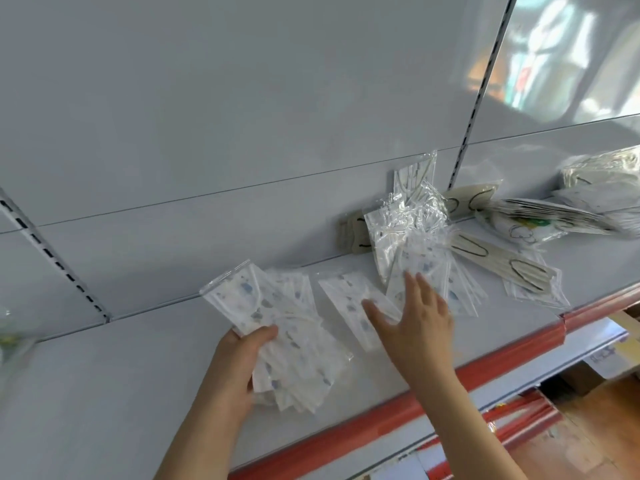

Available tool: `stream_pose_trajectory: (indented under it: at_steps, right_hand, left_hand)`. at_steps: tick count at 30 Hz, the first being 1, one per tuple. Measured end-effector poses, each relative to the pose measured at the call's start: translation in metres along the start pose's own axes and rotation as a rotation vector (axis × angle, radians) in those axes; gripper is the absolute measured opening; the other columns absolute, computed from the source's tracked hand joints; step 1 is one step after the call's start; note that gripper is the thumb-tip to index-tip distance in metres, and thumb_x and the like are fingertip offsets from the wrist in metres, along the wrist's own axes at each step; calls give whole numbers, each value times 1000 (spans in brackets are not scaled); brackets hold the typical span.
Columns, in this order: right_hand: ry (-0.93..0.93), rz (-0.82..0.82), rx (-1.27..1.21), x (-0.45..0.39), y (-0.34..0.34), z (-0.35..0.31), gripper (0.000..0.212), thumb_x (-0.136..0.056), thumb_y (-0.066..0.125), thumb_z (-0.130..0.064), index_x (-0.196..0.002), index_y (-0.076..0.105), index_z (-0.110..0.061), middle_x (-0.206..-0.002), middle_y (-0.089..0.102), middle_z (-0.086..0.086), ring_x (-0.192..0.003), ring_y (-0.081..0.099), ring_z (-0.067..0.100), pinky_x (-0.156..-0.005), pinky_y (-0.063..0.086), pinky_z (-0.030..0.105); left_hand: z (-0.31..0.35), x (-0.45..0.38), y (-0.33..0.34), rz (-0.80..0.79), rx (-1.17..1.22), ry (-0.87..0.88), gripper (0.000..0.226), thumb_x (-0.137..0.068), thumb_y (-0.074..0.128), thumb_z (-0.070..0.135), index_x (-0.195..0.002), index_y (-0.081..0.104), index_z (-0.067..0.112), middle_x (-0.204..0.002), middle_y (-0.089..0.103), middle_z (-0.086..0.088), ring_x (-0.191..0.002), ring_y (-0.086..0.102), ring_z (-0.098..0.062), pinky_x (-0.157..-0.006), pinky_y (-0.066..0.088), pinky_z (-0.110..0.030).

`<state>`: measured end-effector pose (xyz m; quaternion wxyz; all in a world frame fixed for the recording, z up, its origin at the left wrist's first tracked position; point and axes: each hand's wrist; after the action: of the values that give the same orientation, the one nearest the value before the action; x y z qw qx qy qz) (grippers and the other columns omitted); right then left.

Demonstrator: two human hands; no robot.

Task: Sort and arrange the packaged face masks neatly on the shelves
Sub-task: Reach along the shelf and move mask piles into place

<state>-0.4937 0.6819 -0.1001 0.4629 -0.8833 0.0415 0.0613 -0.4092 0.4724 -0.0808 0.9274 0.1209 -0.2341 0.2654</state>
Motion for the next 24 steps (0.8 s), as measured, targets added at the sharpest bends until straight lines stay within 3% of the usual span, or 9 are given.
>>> stream_pose_trajectory:
  at_steps: [2, 4, 8, 12, 14, 17, 20, 22, 24]
  right_hand:
    - [227, -27, 214, -18, -8, 16, 116, -77, 51, -82, -158, 6, -13, -159, 27, 16, -144, 28, 36, -115, 27, 48]
    - [302, -32, 227, -28, -12, 25, 115, -78, 61, -73, -156, 10, -8, -150, 38, 19, -137, 37, 38, -108, 35, 47]
    - [342, 27, -212, -37, -21, 31, 70, -87, 74, -31, -145, 39, -12, -130, 59, 16, -114, 57, 34, -83, 45, 37]
    - [273, 259, -590, -24, -41, 27, 52, -92, 67, -22, -140, 45, -24, -108, 65, 3, -80, 59, 14, -67, 47, 31]
    - [144, 290, -741, -11, -49, 13, 52, -94, 65, -18, -140, 43, -28, -101, 64, -8, -80, 64, 7, -69, 55, 31]
    - [-37, 44, -967, 5, -38, -10, 54, -95, 63, -12, -141, 41, -31, -113, 66, -5, -88, 70, 10, -73, 58, 27]
    - [-54, -155, -1028, 22, -11, -26, 60, -88, 71, -34, -140, 42, -46, -135, 59, -5, -117, 63, 13, -94, 56, 42]
    - [-56, -129, -1080, 30, -9, -33, 58, -85, 75, -41, -135, 47, -50, -133, 61, -14, -122, 60, 12, -99, 54, 42]
    - [-93, -59, -1214, 25, -22, -30, 53, -87, 70, -29, -136, 52, -34, -123, 67, -10, -113, 66, 13, -92, 56, 34]
  left_hand:
    - [0, 1, -6, 36, -23, 6, 17, -92, 68, 13, -108, 70, 18, -94, 78, -11, -87, 73, -33, -72, 58, -52]
    - [0, 2, -8, 39, -31, 13, 17, -92, 69, 13, -108, 71, 18, -93, 79, -10, -88, 74, -34, -74, 58, -54]
    - [-3, 4, -7, 26, -18, 19, 20, -91, 69, 8, -111, 72, 13, -93, 80, -10, -89, 75, -33, -82, 59, -55]
    - [0, 5, -6, 0, 3, 43, 20, -92, 69, 10, -112, 72, 14, -95, 80, -8, -90, 75, -32, -77, 60, -49]
    - [1, 7, -2, -34, 43, 67, 21, -92, 69, 9, -112, 71, 15, -96, 80, -6, -90, 75, -28, -73, 59, -41]
    - [1, 8, 10, -115, 98, 86, 22, -94, 66, 15, -116, 70, 17, -104, 79, -7, -96, 75, -28, -80, 59, -43]
    - [-1, 7, 21, -159, 122, 68, 25, -96, 63, 17, -121, 69, 17, -110, 78, -10, -103, 74, -33, -96, 55, -54]
    - [-3, 3, 22, -121, 90, 71, 21, -97, 63, 15, -117, 70, 17, -105, 79, -10, -99, 74, -33, -88, 57, -50]
    - [-5, 0, 20, -60, 30, 82, 18, -98, 63, 17, -115, 70, 16, -100, 79, -8, -96, 74, -32, -83, 59, -49]
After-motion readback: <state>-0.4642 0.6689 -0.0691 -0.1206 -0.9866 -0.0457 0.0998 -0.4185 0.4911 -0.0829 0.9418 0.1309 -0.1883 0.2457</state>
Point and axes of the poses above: each hand's wrist, its own x-axis away from the middle knuckle, its own y-axis out of the palm, z = x × y
